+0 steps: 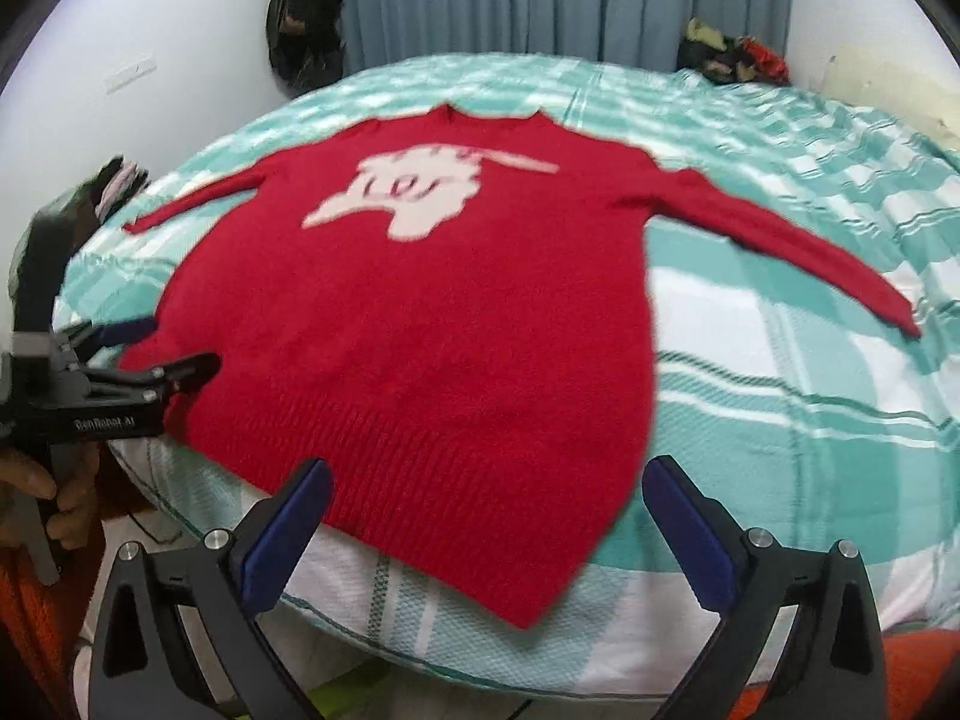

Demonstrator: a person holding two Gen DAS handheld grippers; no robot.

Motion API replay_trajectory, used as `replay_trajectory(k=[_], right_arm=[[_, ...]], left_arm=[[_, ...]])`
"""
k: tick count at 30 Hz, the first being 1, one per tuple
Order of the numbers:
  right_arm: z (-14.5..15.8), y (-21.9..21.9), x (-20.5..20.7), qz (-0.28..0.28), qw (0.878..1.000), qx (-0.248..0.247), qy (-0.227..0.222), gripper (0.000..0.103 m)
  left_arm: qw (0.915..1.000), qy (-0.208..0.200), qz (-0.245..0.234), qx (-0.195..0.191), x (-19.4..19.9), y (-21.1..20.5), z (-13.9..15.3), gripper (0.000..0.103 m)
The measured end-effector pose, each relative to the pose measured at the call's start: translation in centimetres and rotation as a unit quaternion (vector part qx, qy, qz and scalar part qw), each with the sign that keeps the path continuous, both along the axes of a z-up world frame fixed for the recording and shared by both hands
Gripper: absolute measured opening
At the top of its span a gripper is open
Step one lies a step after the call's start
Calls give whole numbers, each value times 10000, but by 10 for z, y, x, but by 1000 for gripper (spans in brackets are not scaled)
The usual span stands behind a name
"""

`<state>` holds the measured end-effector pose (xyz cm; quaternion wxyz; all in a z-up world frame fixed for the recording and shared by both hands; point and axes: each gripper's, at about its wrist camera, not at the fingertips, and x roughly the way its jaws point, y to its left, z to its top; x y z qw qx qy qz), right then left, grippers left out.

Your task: Fold small clothes

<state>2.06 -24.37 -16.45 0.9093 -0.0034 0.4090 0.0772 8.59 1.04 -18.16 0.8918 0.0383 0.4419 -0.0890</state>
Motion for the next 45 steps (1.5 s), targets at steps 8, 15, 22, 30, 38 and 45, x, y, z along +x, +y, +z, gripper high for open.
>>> replay_trajectory(k=[8, 15, 22, 30, 38, 45], right_arm=[[-40, -33, 23, -708, 9927, 430, 875, 103], [-40, -34, 22, -717, 9928, 464, 844, 103], [-42, -31, 23, -695, 9937, 295, 823, 103], [-42, -31, 22, -677, 9938, 269, 842, 103], [-42, -31, 22, -683, 9937, 258, 847, 103], [-42, -29, 21, -673, 9940, 217, 835, 103]], left_arm=[[10000, 2, -28, 39, -1, -3, 1, 102], [10000, 41, -59, 19, 1, -3, 1, 102], [10000, -7, -73, 62, 0, -4, 0, 102], [9995, -80, -153, 253, -1, -7, 0, 103], [9994, -63, -159, 293, -1, -9, -1, 103], [9990, -129, -161, 393, -2, -11, -1, 103]])
